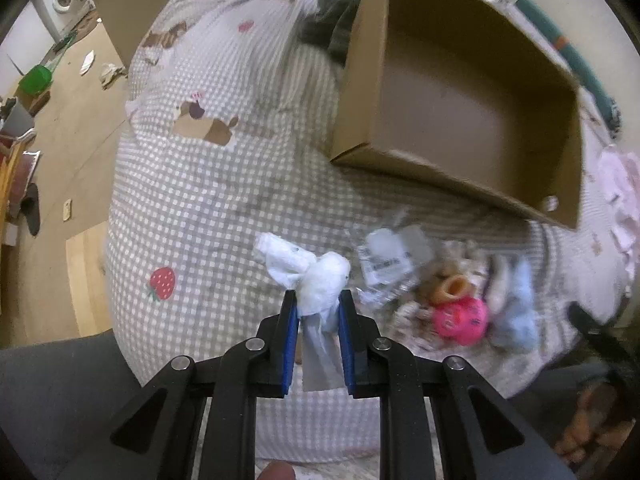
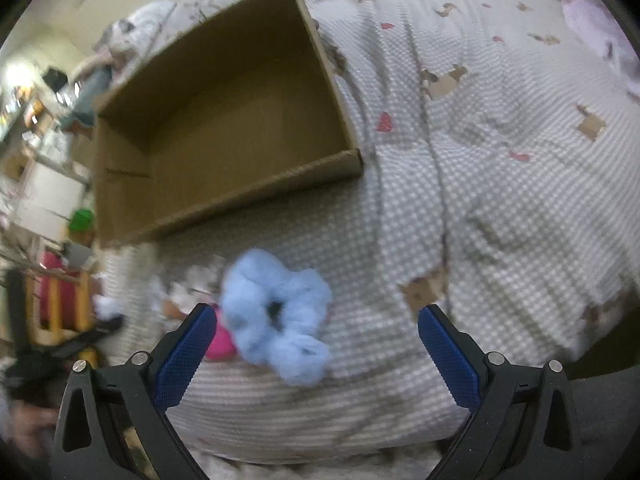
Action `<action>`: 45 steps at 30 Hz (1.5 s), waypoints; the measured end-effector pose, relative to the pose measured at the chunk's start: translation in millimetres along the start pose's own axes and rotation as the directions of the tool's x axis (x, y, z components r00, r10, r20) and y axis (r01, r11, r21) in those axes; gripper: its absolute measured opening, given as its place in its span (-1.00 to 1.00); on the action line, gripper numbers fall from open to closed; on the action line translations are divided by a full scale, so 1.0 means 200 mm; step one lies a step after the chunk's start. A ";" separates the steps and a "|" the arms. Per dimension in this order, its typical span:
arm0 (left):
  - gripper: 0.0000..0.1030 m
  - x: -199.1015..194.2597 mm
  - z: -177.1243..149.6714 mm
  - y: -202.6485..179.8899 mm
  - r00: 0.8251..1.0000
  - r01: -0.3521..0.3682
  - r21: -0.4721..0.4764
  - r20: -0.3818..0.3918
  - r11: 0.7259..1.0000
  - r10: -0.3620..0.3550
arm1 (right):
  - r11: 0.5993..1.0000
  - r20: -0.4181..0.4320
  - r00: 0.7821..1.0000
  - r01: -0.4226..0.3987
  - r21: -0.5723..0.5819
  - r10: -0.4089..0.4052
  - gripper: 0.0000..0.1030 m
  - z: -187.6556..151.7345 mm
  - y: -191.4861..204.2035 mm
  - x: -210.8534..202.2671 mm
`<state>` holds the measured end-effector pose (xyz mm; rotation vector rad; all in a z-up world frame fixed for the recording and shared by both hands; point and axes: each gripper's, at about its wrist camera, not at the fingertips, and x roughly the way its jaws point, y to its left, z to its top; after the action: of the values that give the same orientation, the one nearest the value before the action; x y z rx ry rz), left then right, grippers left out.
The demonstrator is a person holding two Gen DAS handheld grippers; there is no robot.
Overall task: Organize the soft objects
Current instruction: 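Grasp the white sock bundle with the left tool while the right tool grasps the blue scrunchie, then carry both items over the box and open both tools to drop them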
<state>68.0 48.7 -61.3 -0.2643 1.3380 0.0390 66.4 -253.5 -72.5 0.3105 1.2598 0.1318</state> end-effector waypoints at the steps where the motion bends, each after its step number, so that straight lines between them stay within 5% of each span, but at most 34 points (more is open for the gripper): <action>1: -0.67 -0.03 -0.01 0.00 1.000 0.000 0.001 0.014 1.000 0.000 | 1.000 -0.006 1.000 0.008 -0.018 -0.008 1.00 -0.01 0.01 0.01; 8: -0.67 -0.13 -0.15 -0.04 0.998 0.015 0.031 0.065 0.999 -0.017 | 0.976 -0.072 0.995 0.054 -0.209 -0.070 1.00 -0.07 0.21 0.14; 12: -0.67 -0.12 -0.15 -0.06 0.997 0.008 0.046 0.073 0.999 -0.011 | 0.912 -0.036 0.978 0.176 -0.371 -0.204 0.97 -0.09 0.35 0.26; 16: -0.67 -0.12 -0.14 -0.06 0.996 -0.001 0.050 0.089 0.999 -0.004 | 0.916 -0.052 0.978 0.168 -0.364 -0.201 0.44 -0.05 0.36 0.33; 17: -0.67 -0.12 -0.14 -0.05 0.996 0.004 0.045 0.086 0.999 -0.007 | 0.922 -0.055 0.982 0.150 -0.357 -0.181 0.23 -0.04 0.36 0.33; 18: -0.67 -0.11 -0.13 -0.05 0.996 0.011 0.040 0.084 0.999 -0.014 | 0.926 -0.060 0.985 0.129 -0.354 -0.160 -0.21 -0.03 0.36 0.33; 20: -0.67 -0.12 -0.13 -0.05 0.996 0.021 0.037 0.084 0.999 -0.025 | 0.939 -0.067 0.991 0.088 -0.334 -0.117 -0.40 0.01 0.35 0.31; 21: -0.67 -0.12 -0.13 -0.05 0.996 0.022 0.037 0.088 0.999 -0.025 | 0.947 -0.059 0.995 0.061 -0.315 -0.083 -0.69 0.03 0.34 0.28; 28: -0.67 -0.14 -0.12 -0.04 0.994 0.012 0.025 0.107 1.000 -0.015 | 0.978 -0.055 0.988 -0.152 -0.145 0.145 -0.77 0.12 0.18 0.04; 36: -0.67 -0.23 -0.08 -0.04 0.987 0.030 0.013 0.160 0.999 -0.031 | 0.930 0.030 0.931 -0.363 -0.047 0.365 -0.77 0.14 0.10 -0.26; 41: -0.67 -0.31 0.03 -0.12 0.977 0.108 0.063 0.179 0.992 -0.117 | 0.934 0.104 0.929 -0.347 -0.087 0.355 -0.77 0.19 0.08 -0.35; 45: -0.67 -0.33 0.15 -0.23 0.975 0.070 0.136 0.199 0.988 -0.096 | 0.939 0.151 0.930 -0.320 -0.122 0.336 -0.77 0.28 0.09 -0.40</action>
<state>89.1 18.5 15.3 -0.2013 1.1178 -0.0881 96.2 -267.2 21.5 0.4398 1.0205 0.4437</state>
